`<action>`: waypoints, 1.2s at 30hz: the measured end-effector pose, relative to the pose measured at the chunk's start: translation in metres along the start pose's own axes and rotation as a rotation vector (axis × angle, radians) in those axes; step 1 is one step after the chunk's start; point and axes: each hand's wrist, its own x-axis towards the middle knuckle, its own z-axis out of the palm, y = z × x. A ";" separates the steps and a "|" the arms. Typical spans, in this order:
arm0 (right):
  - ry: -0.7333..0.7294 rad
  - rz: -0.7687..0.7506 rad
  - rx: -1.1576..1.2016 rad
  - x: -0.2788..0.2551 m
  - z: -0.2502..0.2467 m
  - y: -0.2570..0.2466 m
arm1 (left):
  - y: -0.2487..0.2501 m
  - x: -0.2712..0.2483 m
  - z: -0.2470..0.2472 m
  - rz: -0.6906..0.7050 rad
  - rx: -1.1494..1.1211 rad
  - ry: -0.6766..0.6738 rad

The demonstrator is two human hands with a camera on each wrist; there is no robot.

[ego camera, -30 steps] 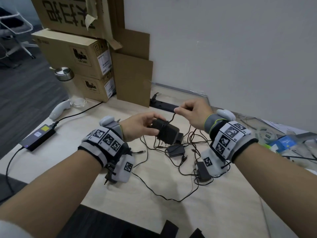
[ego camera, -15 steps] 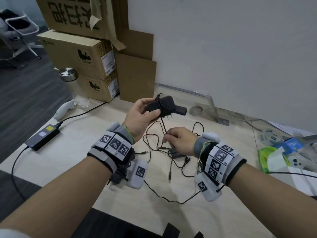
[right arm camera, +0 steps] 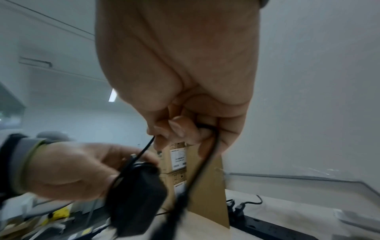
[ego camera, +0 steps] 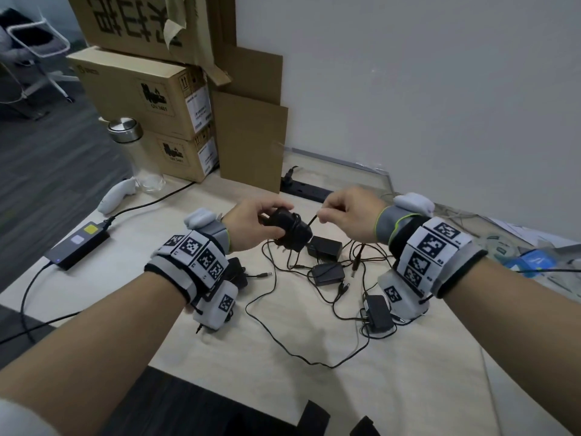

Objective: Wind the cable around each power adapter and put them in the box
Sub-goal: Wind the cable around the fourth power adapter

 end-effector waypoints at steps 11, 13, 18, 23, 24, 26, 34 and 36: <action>0.151 0.145 0.572 0.009 0.028 0.012 | 0.008 -0.019 0.005 0.006 -0.901 -0.369; 0.118 0.156 0.674 0.008 0.035 0.005 | 0.011 -0.019 0.009 0.035 -0.977 -0.367; 0.074 0.206 0.730 -0.001 0.047 -0.002 | 0.016 -0.018 0.017 0.017 -1.188 -0.062; -0.011 0.167 0.472 -0.013 0.061 -0.009 | 0.017 -0.015 0.017 -0.048 -1.118 0.220; -0.006 0.151 0.440 -0.014 0.062 -0.011 | 0.015 -0.015 0.018 -0.062 -1.068 0.252; 0.028 0.130 0.379 -0.016 0.060 -0.014 | 0.013 -0.015 0.020 -0.086 -0.973 0.284; 0.190 0.092 0.151 -0.016 0.035 -0.026 | 0.003 -0.018 0.023 0.025 -0.267 0.296; 0.246 0.092 0.137 -0.013 0.028 -0.026 | 0.005 -0.020 0.019 0.054 -0.179 0.208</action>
